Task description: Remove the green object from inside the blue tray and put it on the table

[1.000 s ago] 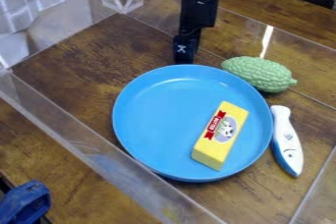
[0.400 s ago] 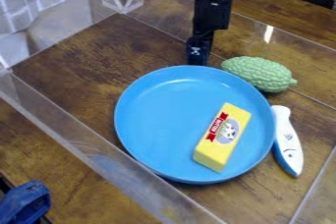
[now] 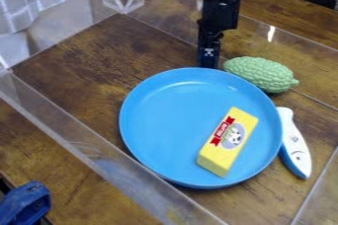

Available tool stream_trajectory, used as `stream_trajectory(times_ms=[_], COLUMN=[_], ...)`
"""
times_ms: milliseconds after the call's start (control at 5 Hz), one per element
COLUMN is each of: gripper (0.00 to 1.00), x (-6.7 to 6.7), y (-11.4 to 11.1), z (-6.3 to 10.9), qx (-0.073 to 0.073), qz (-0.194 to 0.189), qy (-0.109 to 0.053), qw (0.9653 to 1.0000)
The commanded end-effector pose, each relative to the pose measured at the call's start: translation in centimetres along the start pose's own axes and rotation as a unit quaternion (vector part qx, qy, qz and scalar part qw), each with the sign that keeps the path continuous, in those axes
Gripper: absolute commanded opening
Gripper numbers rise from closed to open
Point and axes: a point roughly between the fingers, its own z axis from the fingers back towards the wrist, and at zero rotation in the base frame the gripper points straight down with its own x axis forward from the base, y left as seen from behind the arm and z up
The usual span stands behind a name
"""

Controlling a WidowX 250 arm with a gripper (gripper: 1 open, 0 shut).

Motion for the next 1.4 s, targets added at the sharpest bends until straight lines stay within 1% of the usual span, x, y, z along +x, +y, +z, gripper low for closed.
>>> stream_trajectory(times_ms=[0, 200, 400, 600, 800, 1200], gripper=[1.0, 1.0, 1.0, 1.0, 1.0, 1.0], x=[1.5, 0.6, -0.7, -2.1, -3.8, -7.1], y=[-1.8, -1.6, -0.8, -0.1, -0.1, 0.1], z=[-1.8, -1.9, -1.7, -1.6, -1.5, -1.1], qx=[-0.024, -0.031, -0.034, -0.037, -0.044, -0.061], qz=[-0.051, -0.077, -0.034, 0.008, -0.013, -0.056], qy=[0.004, 0.006, -0.001, -0.008, -0.007, -0.006], qw=[0.9984, 0.9966, 0.9988, 0.9993, 0.9989, 0.9965])
